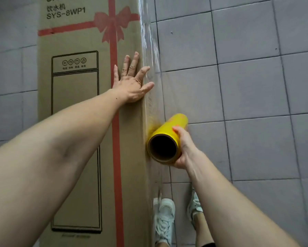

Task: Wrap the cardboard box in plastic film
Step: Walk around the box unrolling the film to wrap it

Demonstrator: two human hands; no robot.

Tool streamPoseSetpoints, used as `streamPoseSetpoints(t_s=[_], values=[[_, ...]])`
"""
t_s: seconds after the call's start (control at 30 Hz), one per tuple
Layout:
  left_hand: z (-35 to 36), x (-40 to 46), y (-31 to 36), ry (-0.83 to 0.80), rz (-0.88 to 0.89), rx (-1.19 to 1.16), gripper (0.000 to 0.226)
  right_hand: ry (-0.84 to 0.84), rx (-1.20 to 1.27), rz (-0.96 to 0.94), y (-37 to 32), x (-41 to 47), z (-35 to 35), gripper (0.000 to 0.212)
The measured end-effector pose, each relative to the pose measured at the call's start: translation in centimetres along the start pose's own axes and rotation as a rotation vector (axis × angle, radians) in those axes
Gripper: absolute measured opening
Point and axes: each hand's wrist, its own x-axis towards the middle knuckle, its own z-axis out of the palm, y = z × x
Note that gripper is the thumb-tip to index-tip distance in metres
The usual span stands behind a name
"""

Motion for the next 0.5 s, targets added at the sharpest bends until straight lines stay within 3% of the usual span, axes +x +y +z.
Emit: streamPoseSetpoints(t_s=[0.13,0.23,0.3,0.37,0.43,0.5], values=[[0.0,0.1,0.1,0.004,0.006,0.006,0.068,-0.091,0.331,0.136,6.9,0.8,-2.8,0.059],[-0.5,-0.5,0.5,0.007,-0.011,0.033,0.066,-0.151,0.410,0.192,8.5,0.7,-3.5,0.060],[-0.9,-1.1,1.0,-0.011,-0.018,0.058,0.065,-0.081,0.279,0.131,7.2,0.2,-3.2,0.051],[-0.7,-2.0,1.5,-0.033,-0.017,0.069,0.063,0.123,0.038,-0.084,5.1,-0.3,-2.7,0.035],[0.5,-3.6,2.0,-0.043,-0.006,0.069,0.060,0.203,-0.181,-0.309,2.9,-0.6,-1.8,0.037],[2.4,-5.4,2.4,-0.014,0.007,0.059,0.057,0.221,-0.518,-0.413,1.3,-0.4,-1.0,0.041]])
